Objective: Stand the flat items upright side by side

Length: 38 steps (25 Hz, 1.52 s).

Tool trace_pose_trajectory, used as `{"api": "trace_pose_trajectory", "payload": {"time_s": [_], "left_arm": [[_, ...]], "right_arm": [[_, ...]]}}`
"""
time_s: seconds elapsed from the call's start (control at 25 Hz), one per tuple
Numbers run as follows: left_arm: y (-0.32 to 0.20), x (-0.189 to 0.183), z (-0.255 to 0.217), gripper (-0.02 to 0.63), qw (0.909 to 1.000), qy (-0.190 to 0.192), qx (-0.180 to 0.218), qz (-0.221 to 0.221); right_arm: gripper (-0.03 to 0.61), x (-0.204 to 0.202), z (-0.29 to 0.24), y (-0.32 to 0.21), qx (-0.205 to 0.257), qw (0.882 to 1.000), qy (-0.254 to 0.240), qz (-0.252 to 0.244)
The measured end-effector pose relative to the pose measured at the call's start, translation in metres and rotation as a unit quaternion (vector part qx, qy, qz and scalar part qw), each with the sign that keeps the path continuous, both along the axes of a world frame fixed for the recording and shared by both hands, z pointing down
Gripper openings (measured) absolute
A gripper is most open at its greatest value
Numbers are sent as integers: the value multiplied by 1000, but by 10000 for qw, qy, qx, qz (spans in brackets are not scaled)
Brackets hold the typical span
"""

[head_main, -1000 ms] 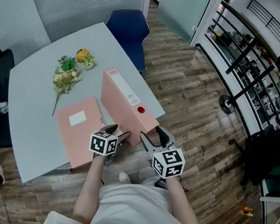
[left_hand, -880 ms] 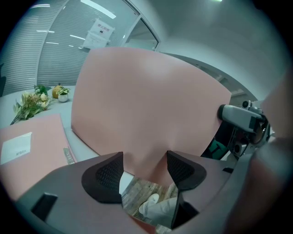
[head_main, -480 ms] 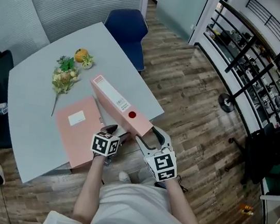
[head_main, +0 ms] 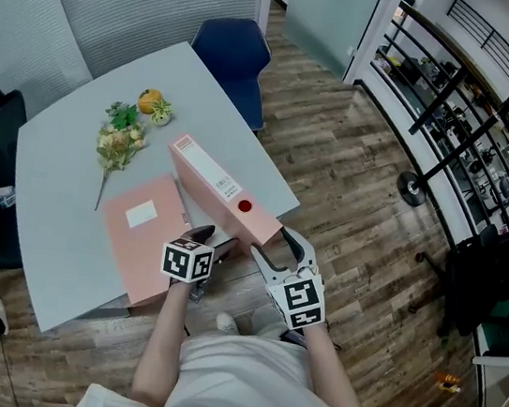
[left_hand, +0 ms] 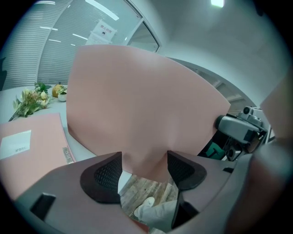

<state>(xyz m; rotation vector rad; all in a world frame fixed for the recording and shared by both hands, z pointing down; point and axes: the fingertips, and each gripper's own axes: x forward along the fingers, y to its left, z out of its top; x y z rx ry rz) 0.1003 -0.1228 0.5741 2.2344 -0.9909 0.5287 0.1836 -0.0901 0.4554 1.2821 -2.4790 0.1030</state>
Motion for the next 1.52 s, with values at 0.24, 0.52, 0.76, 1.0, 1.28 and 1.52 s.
{"api": "trace_pose_trajectory", "payload": {"time_s": [0.24,0.52,0.76,1.0,1.28,1.52], "left_arm": [[-5,-9,-14,298,9986,341,72,-396],[-8,-23,-18,298,9942,635,-15,-864],[-10,-35,-19,298,9877,823,-45,-1328],[-15,-40,-40,297,9811,966,183,-1666],[-10,-61,-68,296,9663,1303,514,-2161],[-30,-87,-80,296,9607,1608,710,-2149]], "right_arm": [[281,-2,-21,5,105,9995,-69,-297],[294,-4,-35,2,46,9971,-140,-748],[301,-4,-55,-3,-84,9941,-376,-1018],[301,0,-78,-18,-344,9901,-723,-1157],[301,-15,-90,-30,-861,9823,-964,-1359],[301,-40,-92,-49,-1095,9805,-848,-1394]]}}
